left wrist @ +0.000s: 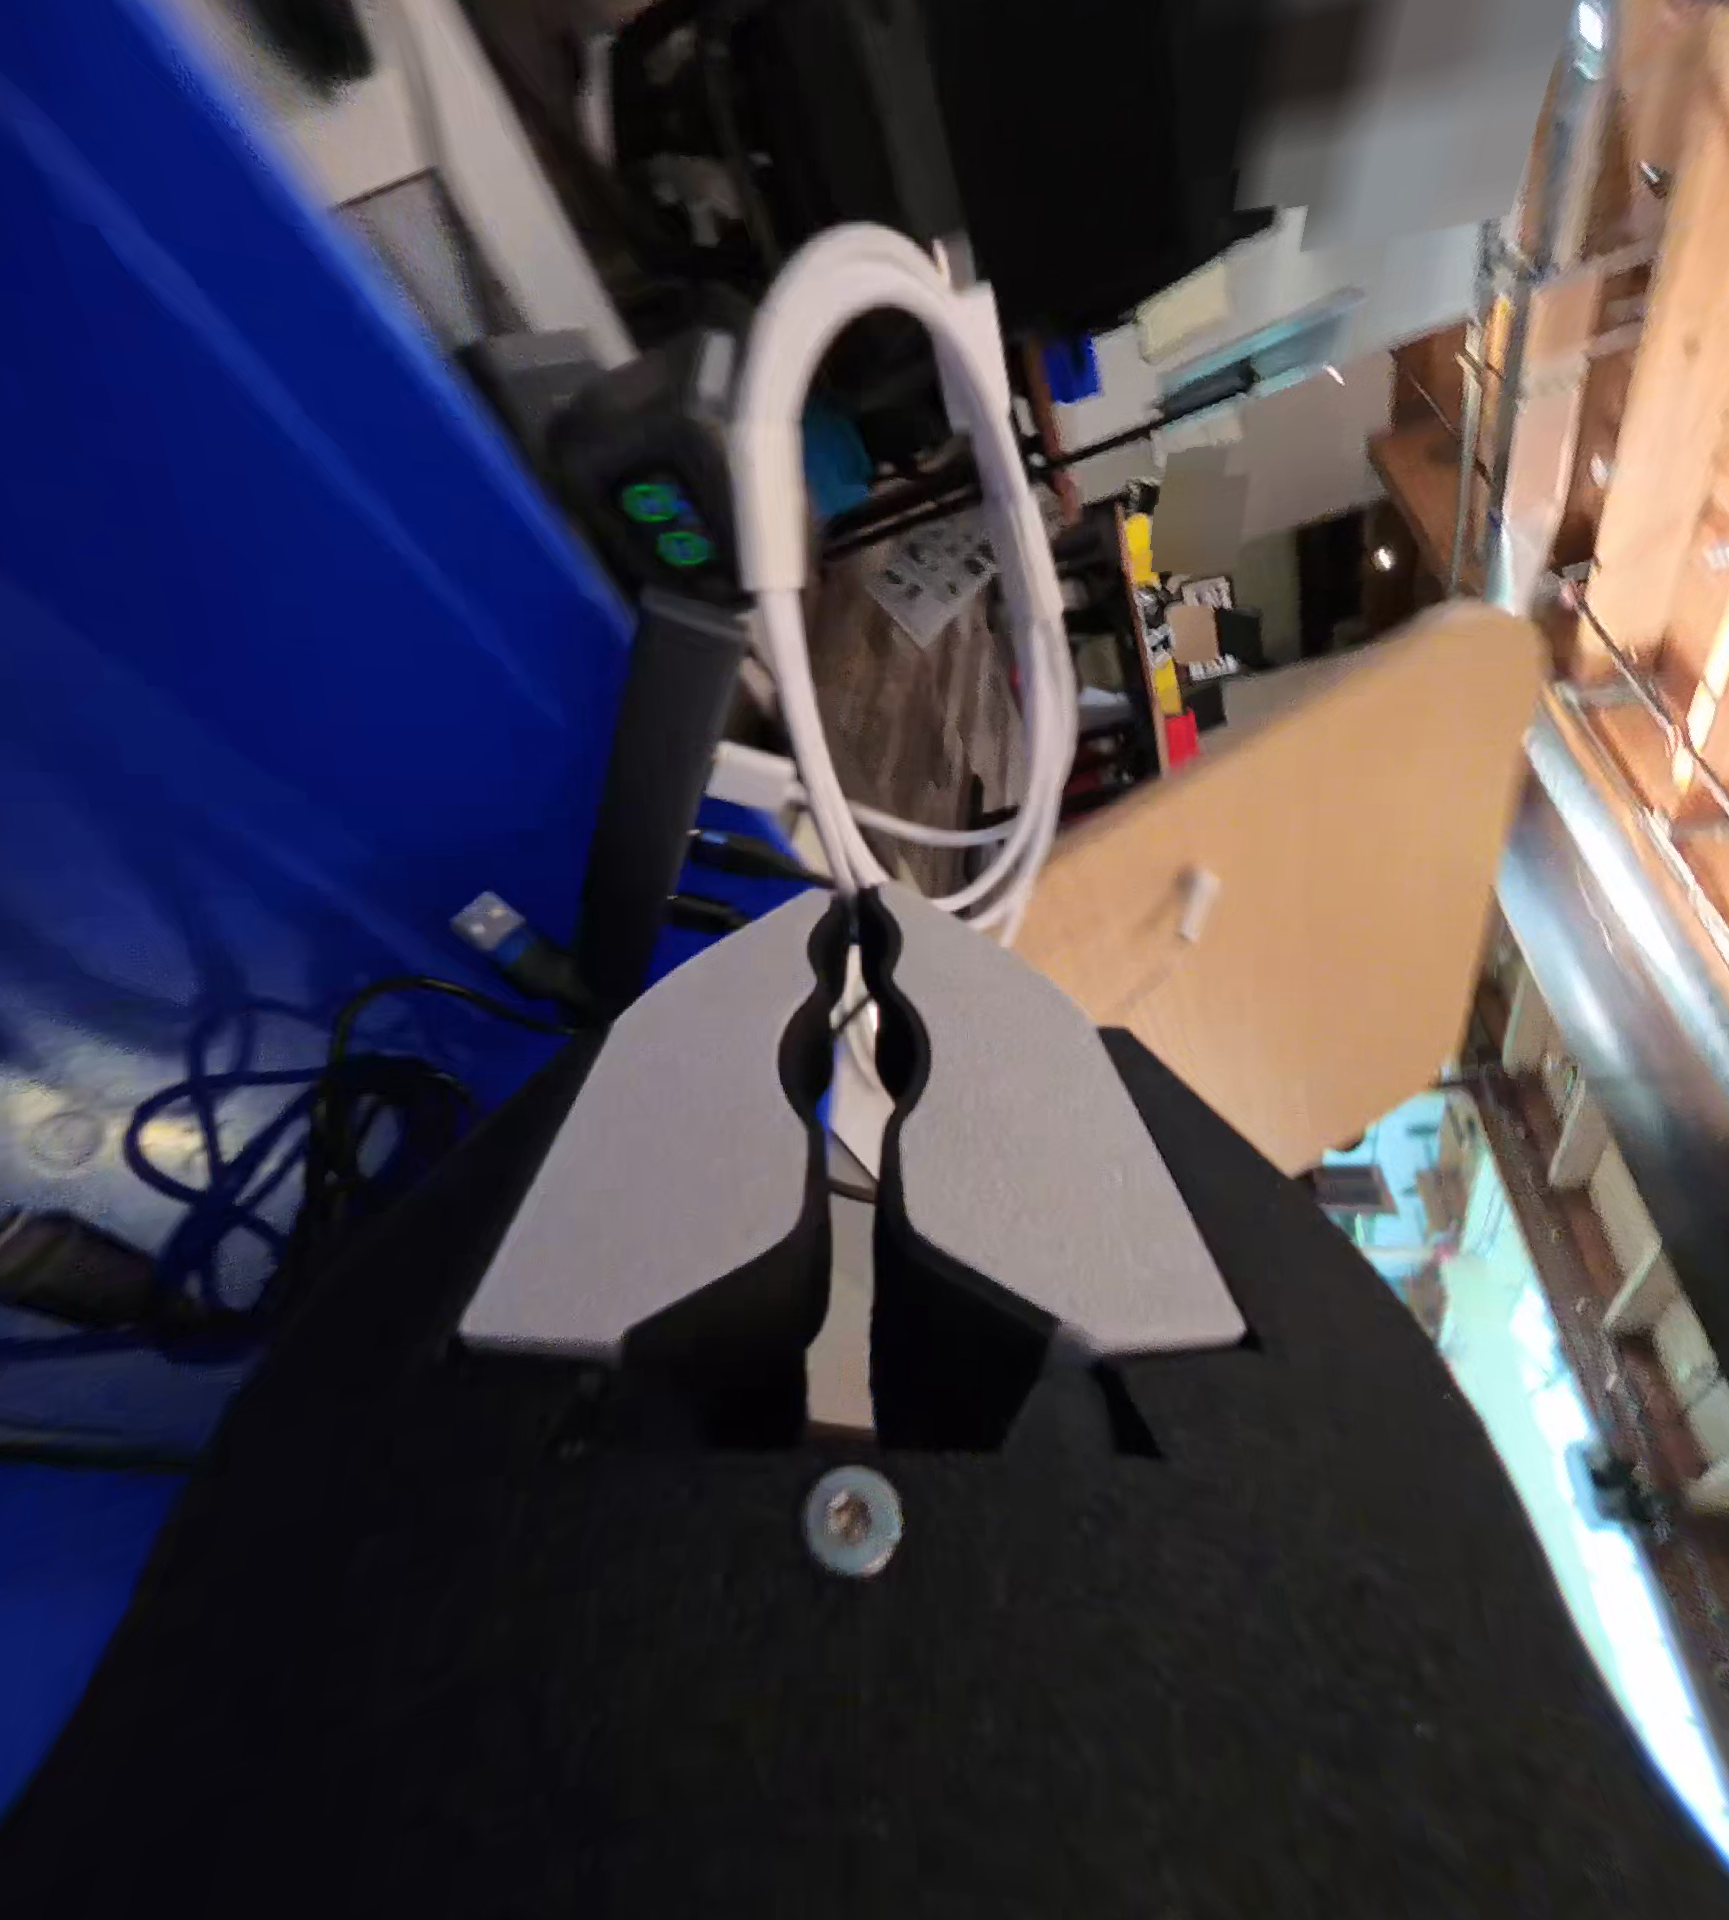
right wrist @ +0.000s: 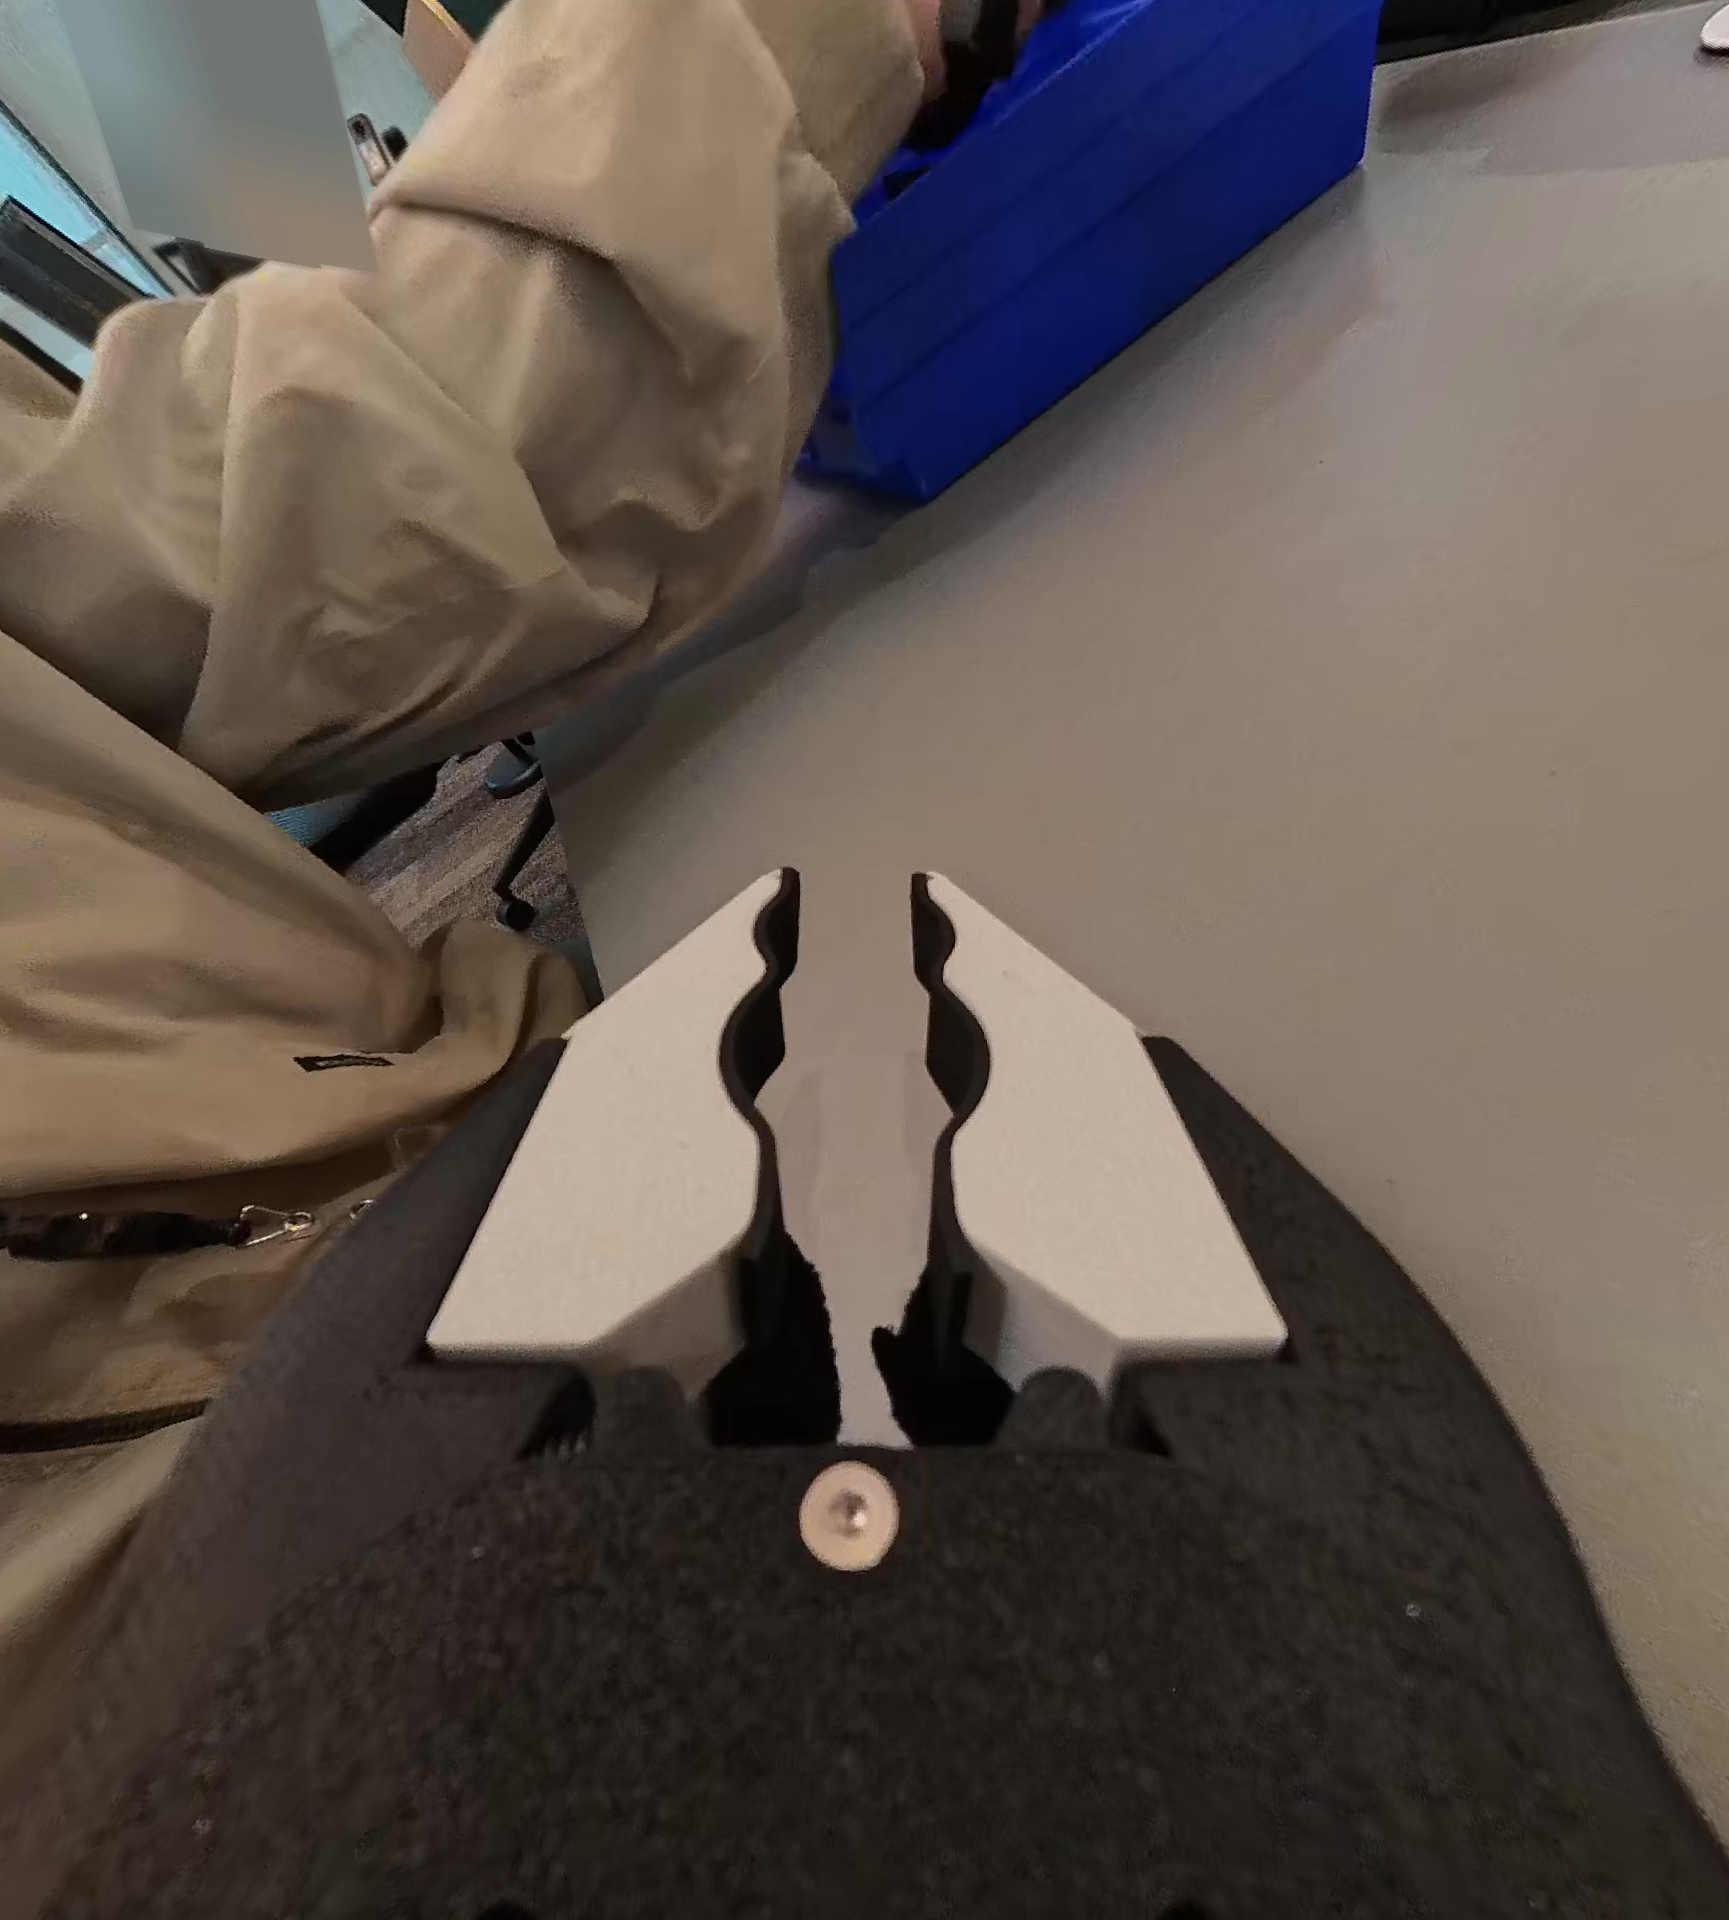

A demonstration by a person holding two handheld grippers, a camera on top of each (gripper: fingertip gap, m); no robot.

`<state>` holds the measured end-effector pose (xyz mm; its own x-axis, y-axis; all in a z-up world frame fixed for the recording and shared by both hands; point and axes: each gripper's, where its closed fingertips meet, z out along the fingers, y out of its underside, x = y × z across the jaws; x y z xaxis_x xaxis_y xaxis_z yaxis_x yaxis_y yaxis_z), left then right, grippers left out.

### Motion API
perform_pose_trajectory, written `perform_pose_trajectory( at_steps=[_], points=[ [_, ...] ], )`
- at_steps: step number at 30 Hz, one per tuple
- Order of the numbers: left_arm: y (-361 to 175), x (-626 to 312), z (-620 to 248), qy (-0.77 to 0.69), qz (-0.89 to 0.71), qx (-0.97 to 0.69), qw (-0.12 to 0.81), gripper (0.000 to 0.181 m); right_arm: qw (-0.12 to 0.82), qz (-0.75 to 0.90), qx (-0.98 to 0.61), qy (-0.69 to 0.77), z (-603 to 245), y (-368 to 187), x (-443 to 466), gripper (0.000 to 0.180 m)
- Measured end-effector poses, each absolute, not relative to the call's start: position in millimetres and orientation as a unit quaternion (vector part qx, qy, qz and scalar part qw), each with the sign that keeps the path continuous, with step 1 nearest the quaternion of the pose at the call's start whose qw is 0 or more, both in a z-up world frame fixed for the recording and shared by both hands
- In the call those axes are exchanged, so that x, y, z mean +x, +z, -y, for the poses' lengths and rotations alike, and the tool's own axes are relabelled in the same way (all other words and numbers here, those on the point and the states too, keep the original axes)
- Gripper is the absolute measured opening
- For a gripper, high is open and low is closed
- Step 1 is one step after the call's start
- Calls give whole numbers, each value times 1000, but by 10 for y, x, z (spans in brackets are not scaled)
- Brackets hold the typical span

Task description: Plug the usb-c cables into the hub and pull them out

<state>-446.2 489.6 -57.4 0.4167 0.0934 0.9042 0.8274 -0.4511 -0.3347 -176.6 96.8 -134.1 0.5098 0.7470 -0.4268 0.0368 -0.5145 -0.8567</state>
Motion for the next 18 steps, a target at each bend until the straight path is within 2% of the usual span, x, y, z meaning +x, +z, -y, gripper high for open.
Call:
perform_pose_trajectory(
  at_steps=[9,14,18],
  points=[
    [458,-4035,-4417,-461,125,-747,463,0,421,263,-762,415,-968,-1354,-1781,21],
    [719,-3843,-4180,-439,16,-767,468,0,425,266,-763,408,-971,-1360,-1777,20],
    [776,-3752,-4010,-362,-90,-800,470,0,423,268,-765,404,-976,-1379,-1778,20]
  ],
)
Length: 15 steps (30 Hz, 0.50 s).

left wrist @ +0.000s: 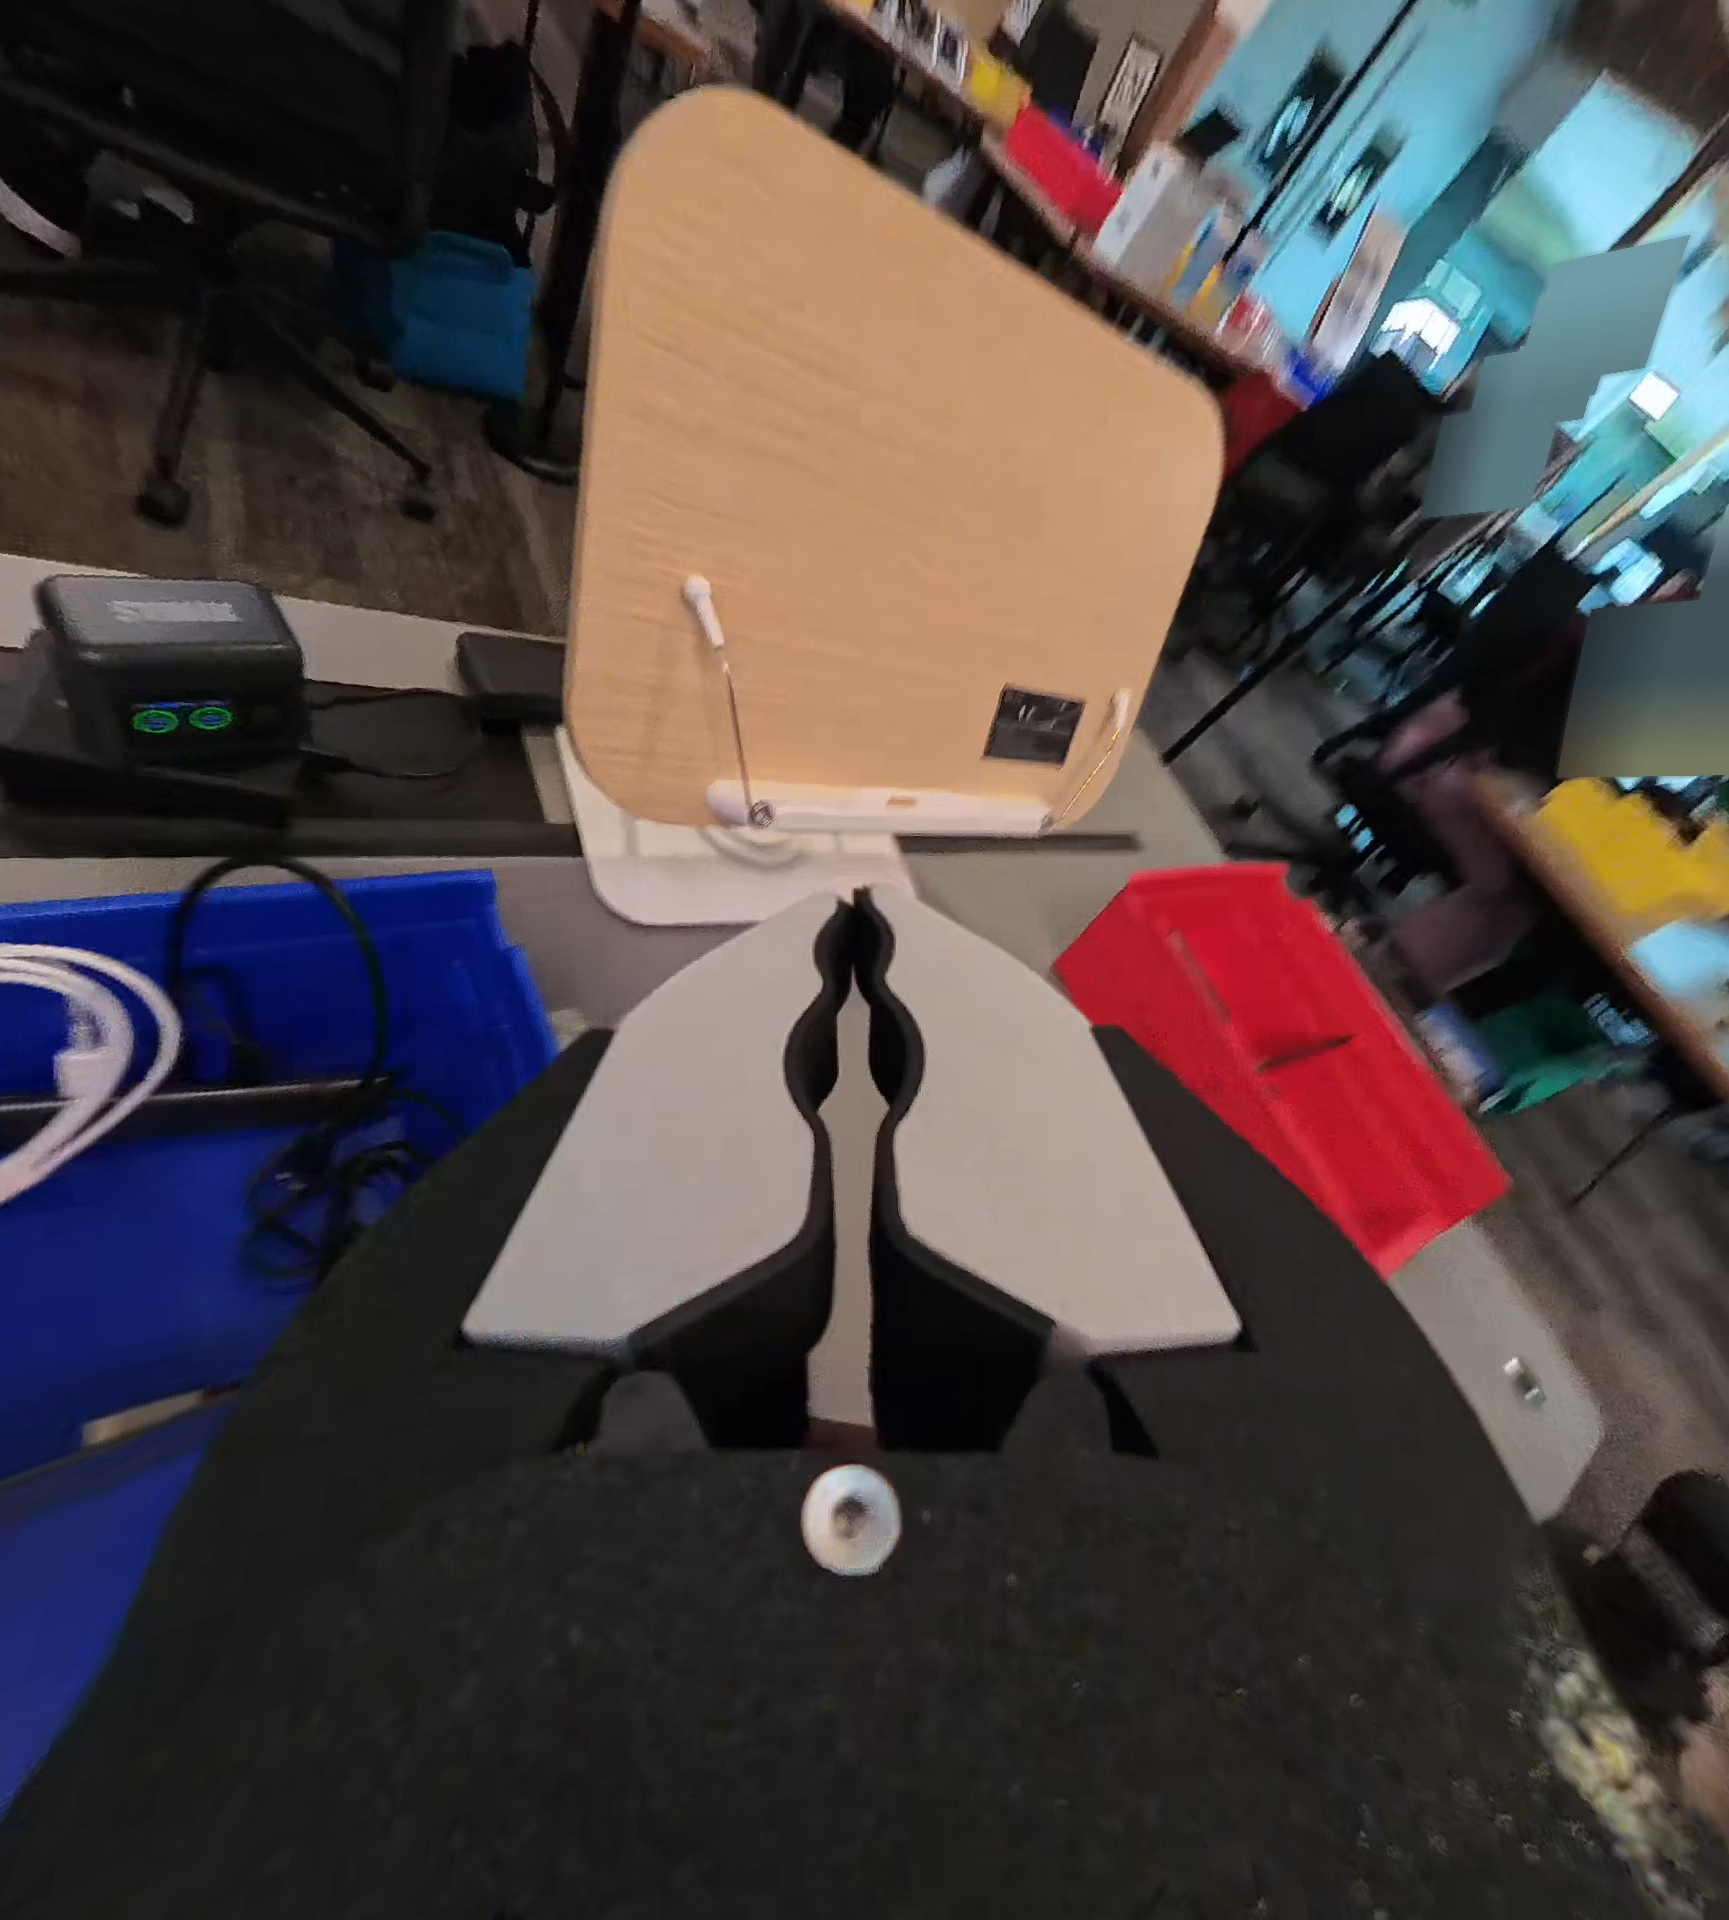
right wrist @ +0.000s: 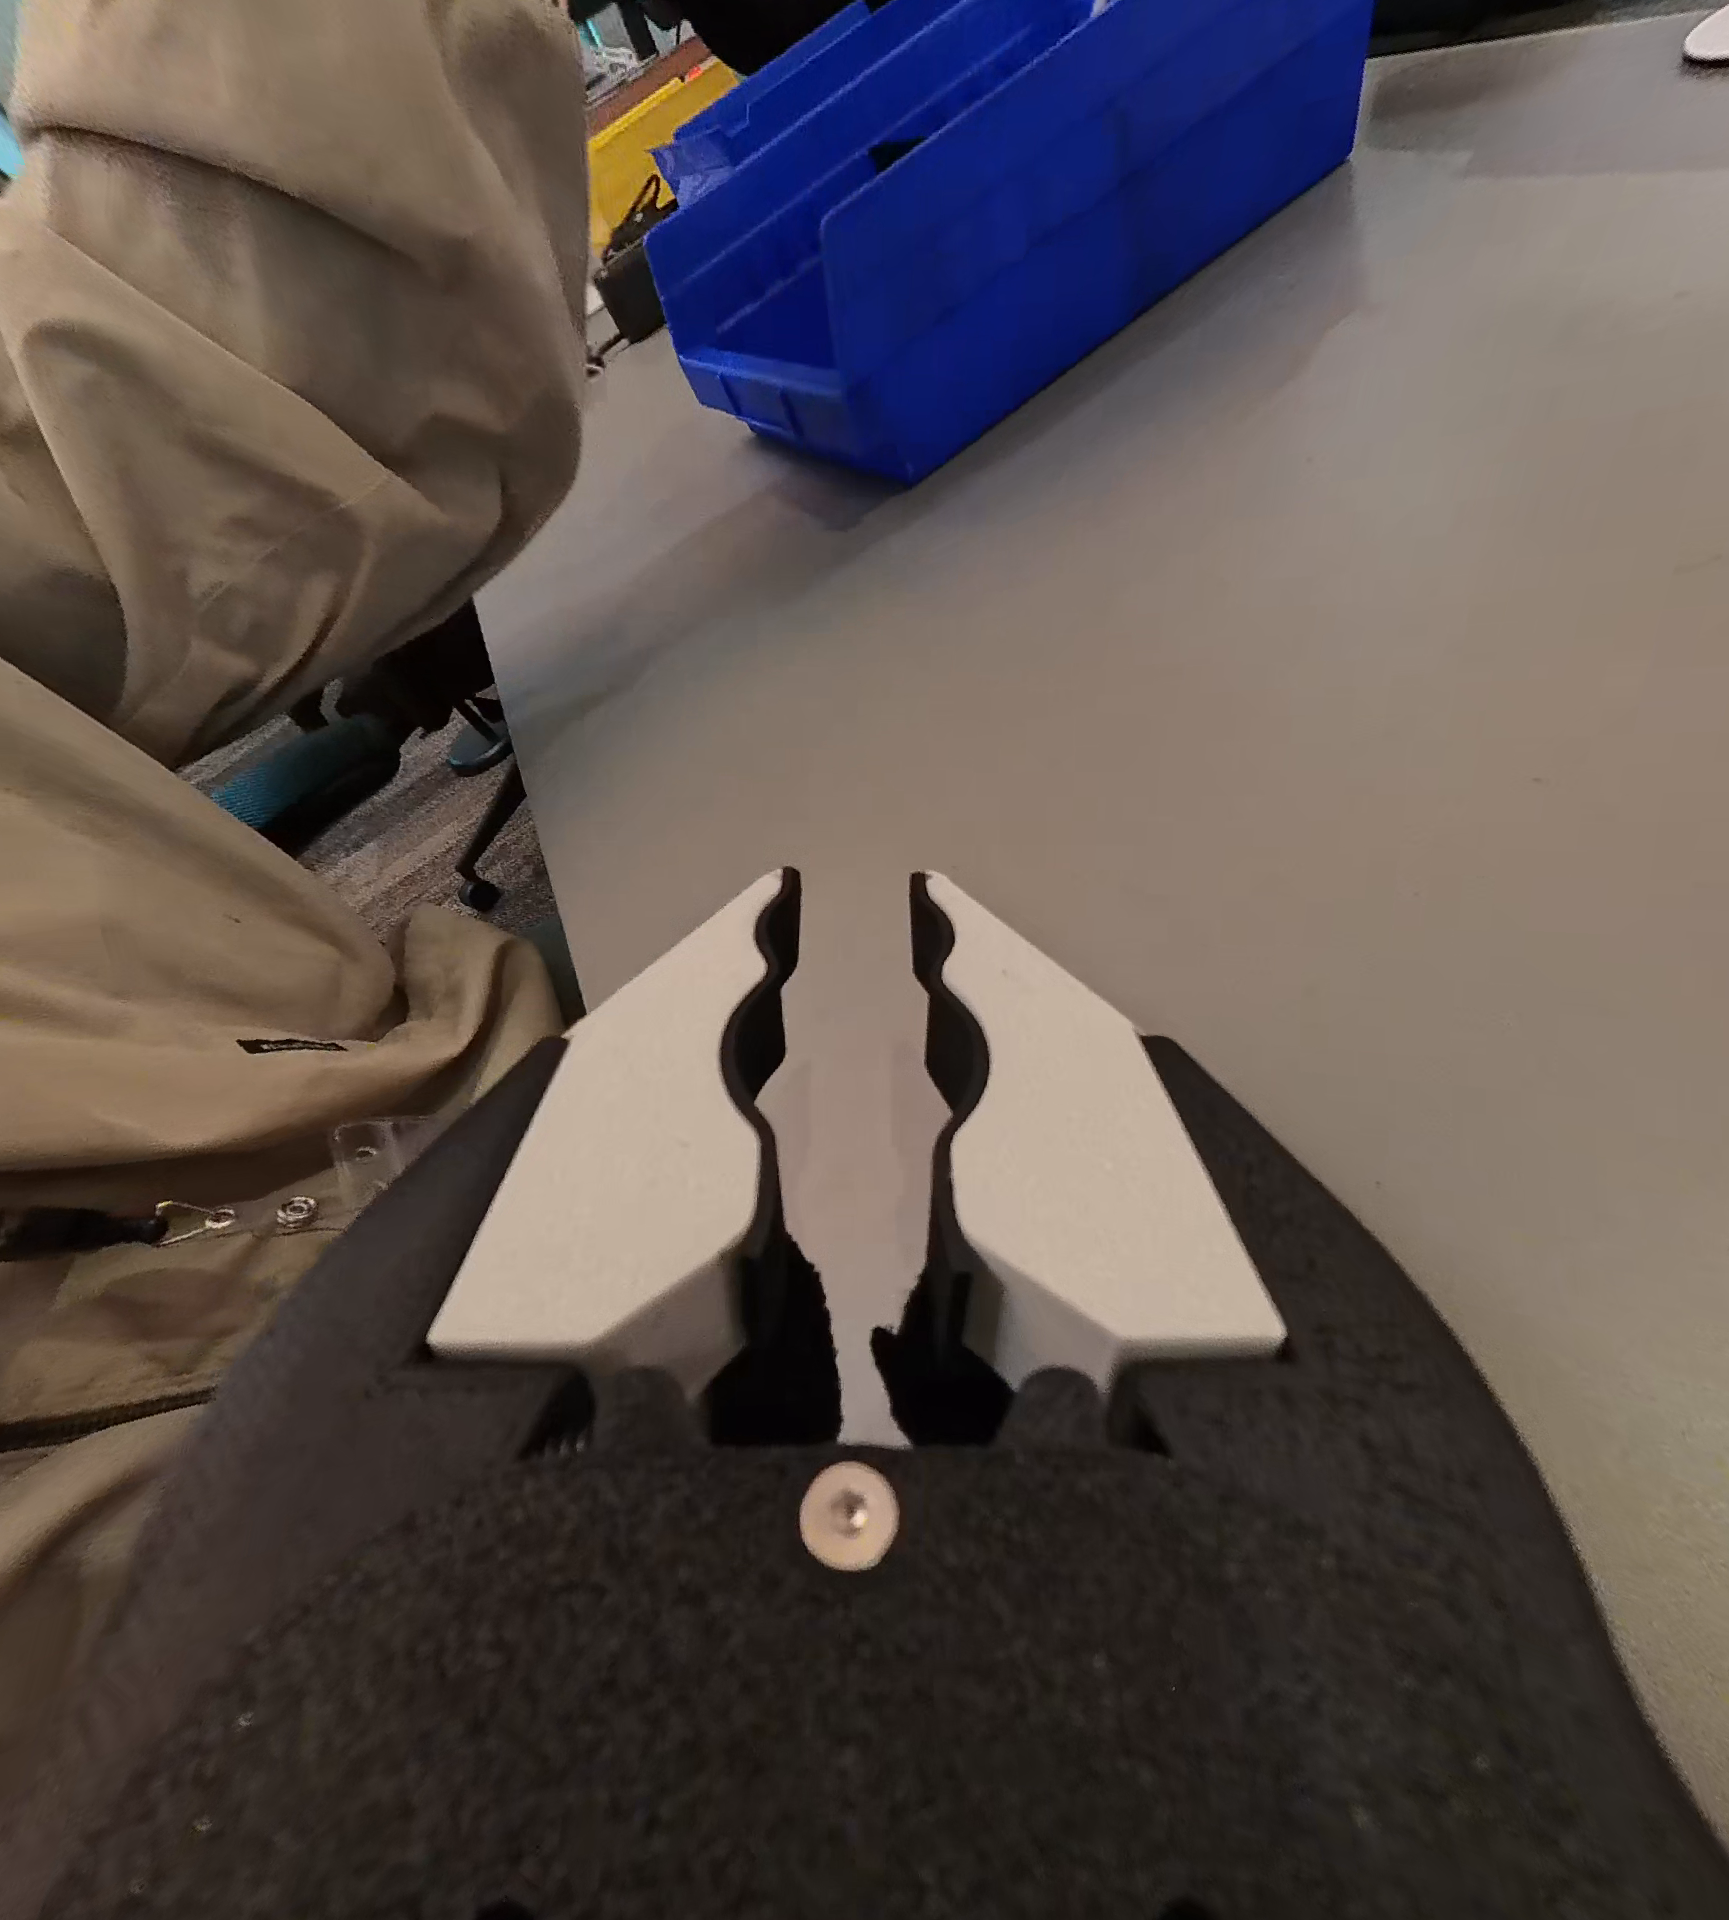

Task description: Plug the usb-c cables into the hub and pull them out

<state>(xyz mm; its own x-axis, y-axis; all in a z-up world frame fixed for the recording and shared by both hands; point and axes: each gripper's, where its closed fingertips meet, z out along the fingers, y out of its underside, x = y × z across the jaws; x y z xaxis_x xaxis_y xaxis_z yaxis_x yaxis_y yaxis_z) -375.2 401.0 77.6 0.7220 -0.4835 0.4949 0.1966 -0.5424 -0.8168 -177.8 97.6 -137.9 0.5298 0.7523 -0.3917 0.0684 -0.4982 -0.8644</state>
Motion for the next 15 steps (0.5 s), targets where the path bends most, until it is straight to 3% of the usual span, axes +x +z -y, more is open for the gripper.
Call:
perform_pose_trajectory(
  at_steps=[2,7,10,15],
  points=[
    [703,-3814,-3995,-326,-121,-821,453,0,424,270,-766,402,-972,-1382,-1778,21],
    [29,-4244,-4118,-106,-279,-885,357,36,420,274,-766,401,-958,-1396,-1792,21],
    [-343,-4362,-4320,23,-424,-833,354,34,418,279,-767,399,-953,-1412,-1807,21],
    [-815,-4371,-4554,66,-557,-765,318,36,410,283,-770,400,-958,-1445,-1824,21]
  ],
)
